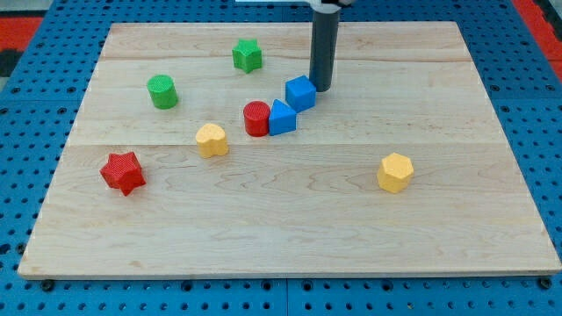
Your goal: Push the green star towards the top of the yellow heart
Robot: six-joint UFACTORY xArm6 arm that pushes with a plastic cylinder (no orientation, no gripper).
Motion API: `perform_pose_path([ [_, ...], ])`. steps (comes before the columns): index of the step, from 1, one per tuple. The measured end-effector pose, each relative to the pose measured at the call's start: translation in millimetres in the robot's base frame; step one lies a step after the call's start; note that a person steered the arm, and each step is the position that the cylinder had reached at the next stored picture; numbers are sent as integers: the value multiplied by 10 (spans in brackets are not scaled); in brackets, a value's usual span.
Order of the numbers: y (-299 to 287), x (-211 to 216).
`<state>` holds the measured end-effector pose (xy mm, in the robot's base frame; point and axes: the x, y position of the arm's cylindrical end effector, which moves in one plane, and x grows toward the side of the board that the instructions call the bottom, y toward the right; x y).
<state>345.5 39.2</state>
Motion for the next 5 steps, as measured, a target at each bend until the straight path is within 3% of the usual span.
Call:
perform_pose_path([
  [1,-604,26],
  [2,-316,20],
  [3,-28,-665],
  [4,-381,-1135],
  [5,-1176,-566],
])
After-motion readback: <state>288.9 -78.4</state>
